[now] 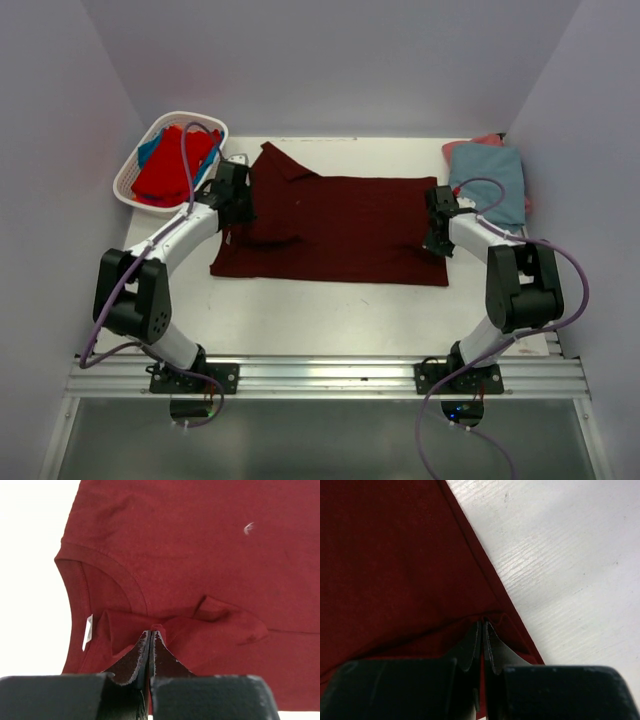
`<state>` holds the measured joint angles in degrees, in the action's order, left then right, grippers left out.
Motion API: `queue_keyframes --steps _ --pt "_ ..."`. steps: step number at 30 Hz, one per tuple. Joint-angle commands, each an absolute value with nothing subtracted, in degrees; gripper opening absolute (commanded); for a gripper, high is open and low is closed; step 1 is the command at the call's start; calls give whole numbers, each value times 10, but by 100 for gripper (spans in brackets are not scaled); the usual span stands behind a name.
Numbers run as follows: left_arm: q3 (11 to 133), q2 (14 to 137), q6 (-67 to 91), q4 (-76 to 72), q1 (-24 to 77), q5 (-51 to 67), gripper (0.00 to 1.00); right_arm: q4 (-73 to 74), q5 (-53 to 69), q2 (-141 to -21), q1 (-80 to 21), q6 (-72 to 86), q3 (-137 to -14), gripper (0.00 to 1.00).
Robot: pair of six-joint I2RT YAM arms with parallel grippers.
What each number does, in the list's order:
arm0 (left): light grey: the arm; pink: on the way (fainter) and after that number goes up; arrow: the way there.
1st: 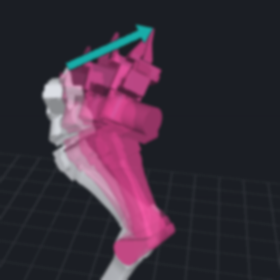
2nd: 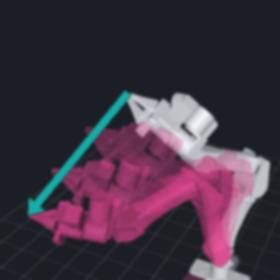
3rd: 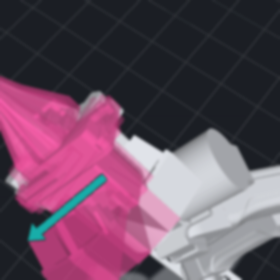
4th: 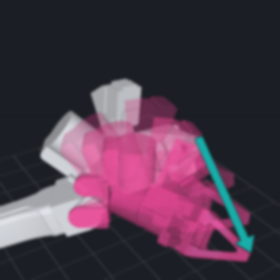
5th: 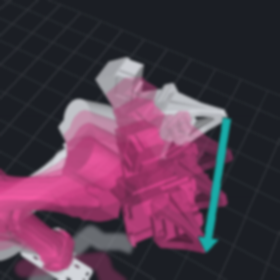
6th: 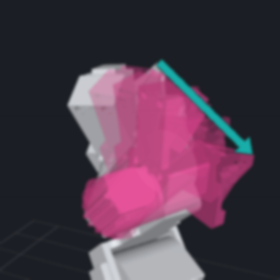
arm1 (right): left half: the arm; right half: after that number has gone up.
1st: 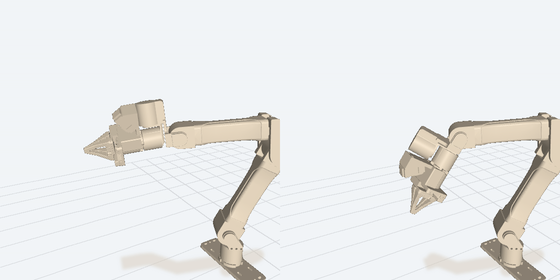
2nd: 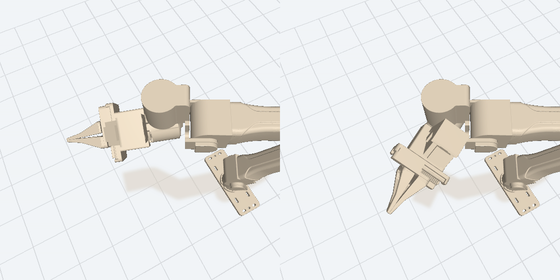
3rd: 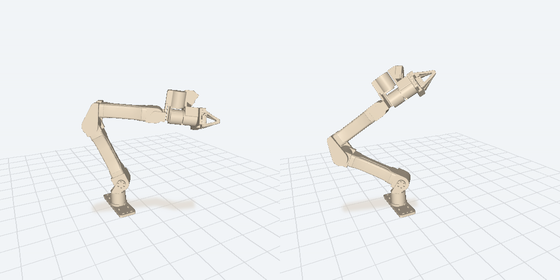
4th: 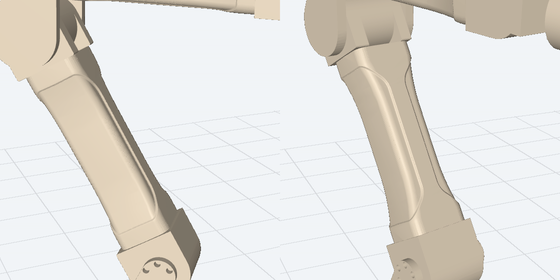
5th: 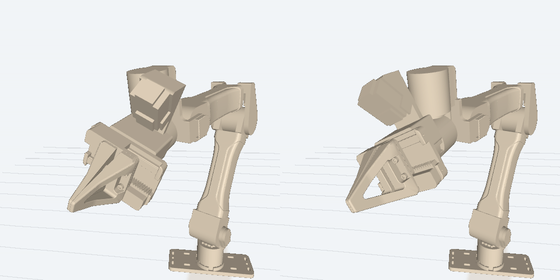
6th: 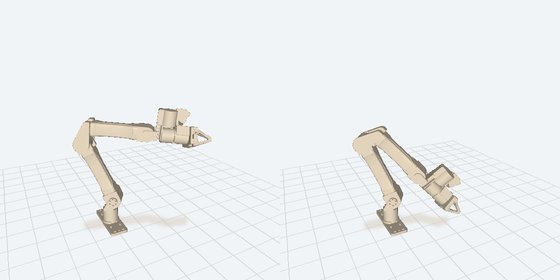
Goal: Fold and stack the t-shirts
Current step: Fold the flattened tshirt in 1/3 of the way
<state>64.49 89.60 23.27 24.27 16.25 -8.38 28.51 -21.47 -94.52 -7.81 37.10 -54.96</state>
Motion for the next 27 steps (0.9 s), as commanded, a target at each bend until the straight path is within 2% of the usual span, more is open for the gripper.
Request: queue_keyframes --steps 1,11,17,18,19,21,22,24,25,27 --pt "678 924 243 210 163 -97 0 258 -224 -956 -76 386 -557 0" --pt "699 930 234 138 163 -104 0 251 -231 -955 -76 387 -553 0" --pt "711 946 236 161 163 -152 0 245 -229 -948 -76 385 -548 0" --pt "717 954 242 175 163 -178 0 250 -223 -949 -76 382 -551 17" --pt "734 966 253 191 163 -192 7 252 -220 -949 -76 375 -555 31" --pt "754 996 274 243 163 -238 28 260 -209 -937 -78 372 -557 48" --pt "751 999 286 247 164 -243 55 258 -201 -925 -81 367 -552 57" --pt "734 988 298 230 164 -253 77 249 -202 -875 -90 359 -546 64" --pt "709 978 305 219 164 -252 100 248 -204 -860 -96 349 -544 66" --pt "687 950 308 193 164 -246 100 249 -196 -821 -107 337 -547 67"
